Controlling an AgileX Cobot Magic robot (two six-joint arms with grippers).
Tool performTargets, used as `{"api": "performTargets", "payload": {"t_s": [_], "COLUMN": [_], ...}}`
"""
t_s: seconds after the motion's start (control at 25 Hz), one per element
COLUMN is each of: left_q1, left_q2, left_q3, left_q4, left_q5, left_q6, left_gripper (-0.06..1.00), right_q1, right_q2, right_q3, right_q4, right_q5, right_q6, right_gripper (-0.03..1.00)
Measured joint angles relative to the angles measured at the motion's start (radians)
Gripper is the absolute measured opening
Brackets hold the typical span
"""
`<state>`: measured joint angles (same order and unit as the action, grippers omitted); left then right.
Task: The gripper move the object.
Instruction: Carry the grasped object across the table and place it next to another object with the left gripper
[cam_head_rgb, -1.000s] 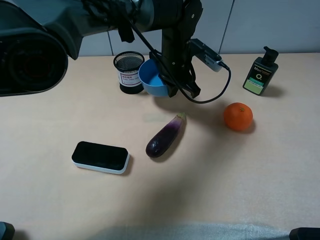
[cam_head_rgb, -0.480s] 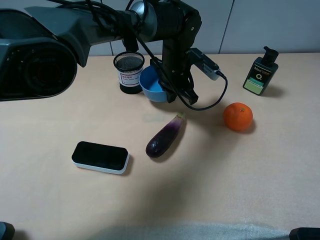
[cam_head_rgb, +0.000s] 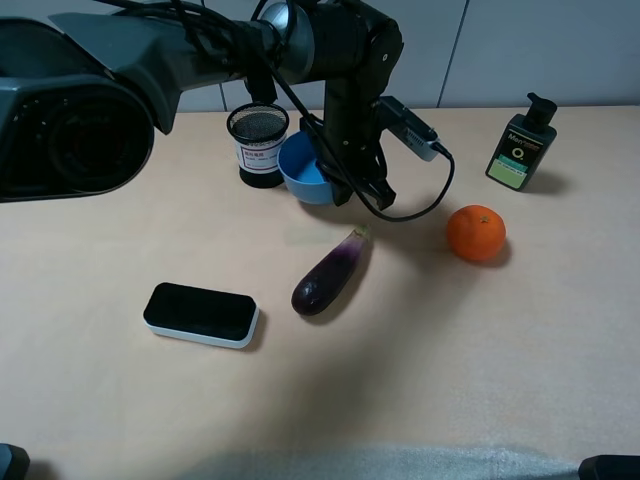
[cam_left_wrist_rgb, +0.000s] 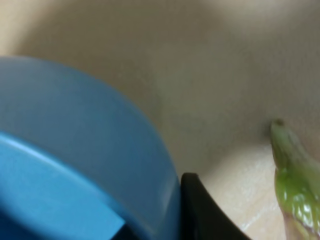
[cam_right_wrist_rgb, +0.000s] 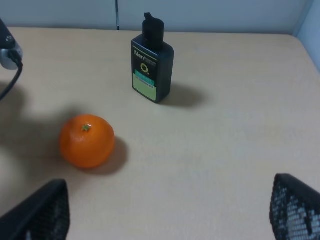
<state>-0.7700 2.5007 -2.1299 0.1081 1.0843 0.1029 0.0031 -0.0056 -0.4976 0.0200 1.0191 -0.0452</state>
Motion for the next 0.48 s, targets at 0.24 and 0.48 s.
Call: {"api": "performTargets", "payload": {"t_s": [0.24,0.48], "left_q1": [0.000,0.000], "left_q2": [0.000,0.000], "left_q3": [0.000,0.000], "left_q4": [0.000,0.000], "left_q5": [0.002,0.003], "left_q6": [0.001,0.002], "left_gripper": [0.20,0.35], "right_q1": [0.000,0.000], "right_q2": [0.000,0.000], "right_q3": [0.000,0.000], "right_q4": [0.000,0.000], "right_q5": [0.000,0.000], "right_q6": [0.000,0.000], "right_gripper": [0.61,0.61]}}
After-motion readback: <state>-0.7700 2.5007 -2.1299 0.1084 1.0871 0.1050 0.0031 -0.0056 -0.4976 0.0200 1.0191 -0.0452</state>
